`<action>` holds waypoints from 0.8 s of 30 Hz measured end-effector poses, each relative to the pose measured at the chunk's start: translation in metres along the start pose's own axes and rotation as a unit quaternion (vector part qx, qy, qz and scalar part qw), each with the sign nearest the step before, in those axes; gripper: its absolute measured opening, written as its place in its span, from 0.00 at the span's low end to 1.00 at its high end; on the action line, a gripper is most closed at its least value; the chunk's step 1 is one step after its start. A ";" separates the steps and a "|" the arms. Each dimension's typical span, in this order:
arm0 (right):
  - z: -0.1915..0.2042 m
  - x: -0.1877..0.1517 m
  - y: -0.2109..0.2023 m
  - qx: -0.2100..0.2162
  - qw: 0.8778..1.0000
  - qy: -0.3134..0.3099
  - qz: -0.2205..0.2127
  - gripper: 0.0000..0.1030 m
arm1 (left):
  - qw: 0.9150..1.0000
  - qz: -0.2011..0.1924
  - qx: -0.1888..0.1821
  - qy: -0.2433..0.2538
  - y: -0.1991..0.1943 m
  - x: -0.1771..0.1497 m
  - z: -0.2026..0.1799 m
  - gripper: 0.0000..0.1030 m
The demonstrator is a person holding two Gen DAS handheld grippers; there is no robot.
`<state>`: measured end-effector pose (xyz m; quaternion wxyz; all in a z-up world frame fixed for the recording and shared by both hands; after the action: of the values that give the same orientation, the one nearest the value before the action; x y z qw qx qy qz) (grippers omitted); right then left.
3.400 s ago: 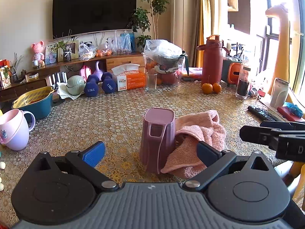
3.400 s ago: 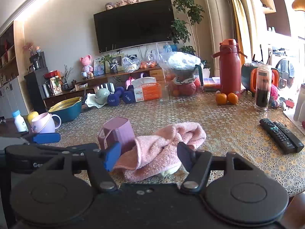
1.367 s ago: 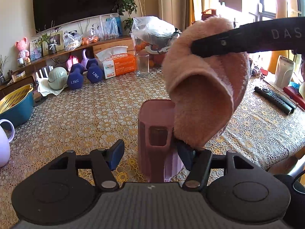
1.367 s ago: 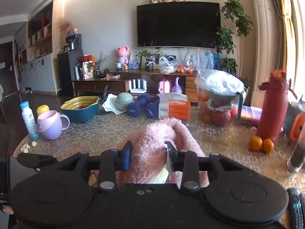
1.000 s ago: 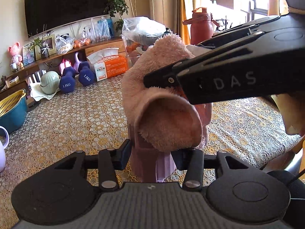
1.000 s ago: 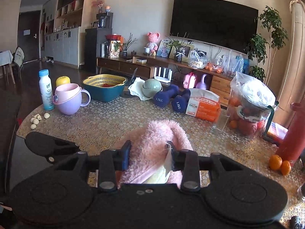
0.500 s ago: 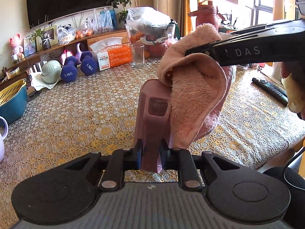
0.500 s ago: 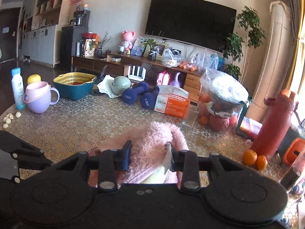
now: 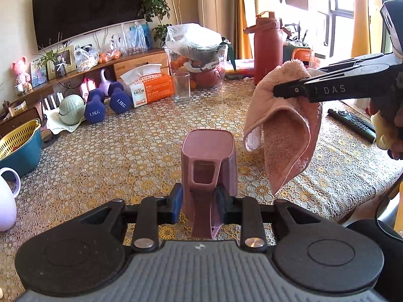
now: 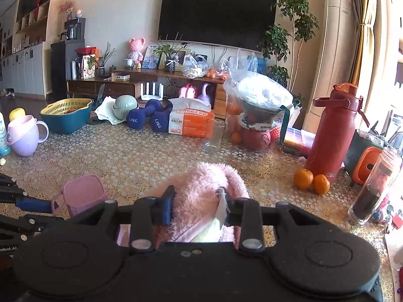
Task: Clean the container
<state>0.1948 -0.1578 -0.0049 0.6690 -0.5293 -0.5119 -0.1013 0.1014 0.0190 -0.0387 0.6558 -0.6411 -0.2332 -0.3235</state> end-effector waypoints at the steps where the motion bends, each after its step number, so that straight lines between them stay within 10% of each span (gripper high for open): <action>1: 0.000 0.000 0.000 0.003 1.000 0.002 0.000 0.33 | 1.000 -0.005 0.002 0.000 -0.003 0.001 0.001 0.51; 4: 0.002 -0.003 0.003 0.017 1.000 0.010 0.000 0.33 | 1.000 -0.031 -0.001 -0.001 -0.015 0.010 0.003 0.72; 16: 0.008 -0.005 0.012 0.099 0.994 0.048 -0.008 0.33 | 0.999 0.029 -0.018 0.031 0.031 0.048 -0.001 0.72; 24: 0.007 -0.003 0.022 0.136 0.989 0.057 -0.005 0.33 | 0.998 0.032 -0.032 0.044 0.034 0.044 -0.004 0.53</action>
<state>0.2041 -0.1440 -0.0211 0.7624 -0.4238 -0.4848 -0.0639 0.1553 0.0082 -0.0312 0.6547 -0.6538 -0.1734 -0.3374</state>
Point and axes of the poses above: each gripper's, at about its wrist camera, not at the fingertips, and y roughly the way its jaws point, z to its left, x to its top, the point moved 3 cm from there along y, roughly the way its jaws point, and after that the axes turned 7 degrees about z, right-handed, at the moved point
